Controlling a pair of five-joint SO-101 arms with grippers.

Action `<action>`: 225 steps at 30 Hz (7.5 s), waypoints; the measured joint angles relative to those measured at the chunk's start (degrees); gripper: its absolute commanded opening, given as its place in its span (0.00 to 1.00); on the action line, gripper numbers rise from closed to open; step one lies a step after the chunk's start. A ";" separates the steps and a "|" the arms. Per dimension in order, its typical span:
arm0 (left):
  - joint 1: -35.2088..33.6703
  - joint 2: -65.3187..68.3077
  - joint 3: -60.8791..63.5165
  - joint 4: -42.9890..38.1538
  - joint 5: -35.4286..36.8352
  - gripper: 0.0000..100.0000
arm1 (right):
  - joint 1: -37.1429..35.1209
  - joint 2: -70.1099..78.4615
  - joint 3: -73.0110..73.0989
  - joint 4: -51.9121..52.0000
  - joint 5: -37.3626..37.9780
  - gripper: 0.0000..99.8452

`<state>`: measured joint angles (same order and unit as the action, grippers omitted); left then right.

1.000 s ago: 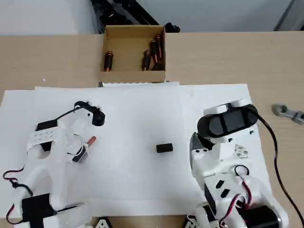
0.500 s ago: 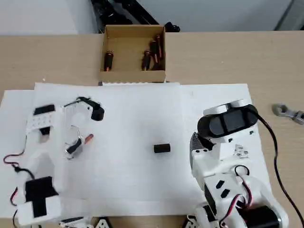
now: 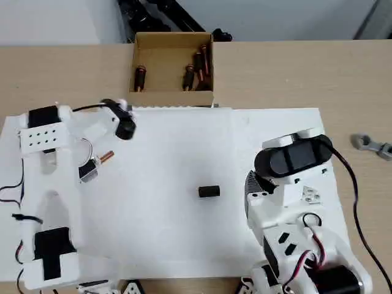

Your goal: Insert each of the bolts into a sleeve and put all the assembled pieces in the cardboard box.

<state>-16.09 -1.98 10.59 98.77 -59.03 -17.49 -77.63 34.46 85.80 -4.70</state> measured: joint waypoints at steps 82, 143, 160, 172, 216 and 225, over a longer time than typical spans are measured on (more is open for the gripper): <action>7.56 0.79 -16.09 -0.44 53.01 0.25 | 0.26 -6.07 5.80 0.88 -3.69 0.00; 10.11 14.77 -11.16 0.35 103.38 0.27 | -7.56 17.93 9.76 -13.36 -4.66 0.00; 6.51 14.77 -9.05 0.35 120.00 0.27 | -8.00 25.67 9.41 -17.49 -4.66 0.00; 6.68 14.77 -9.05 0.35 123.60 0.27 | -9.41 25.67 9.41 -18.90 -4.66 0.00; 7.03 32.79 -17.58 -1.49 112.70 0.01 | -9.41 25.67 9.41 -18.90 -4.66 0.00; 6.77 24.88 -24.79 -0.09 103.12 0.01 | -9.41 25.67 9.41 -18.90 -4.66 0.00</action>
<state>-9.32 22.90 -14.20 98.68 44.09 -26.90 -51.96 43.87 66.90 -9.36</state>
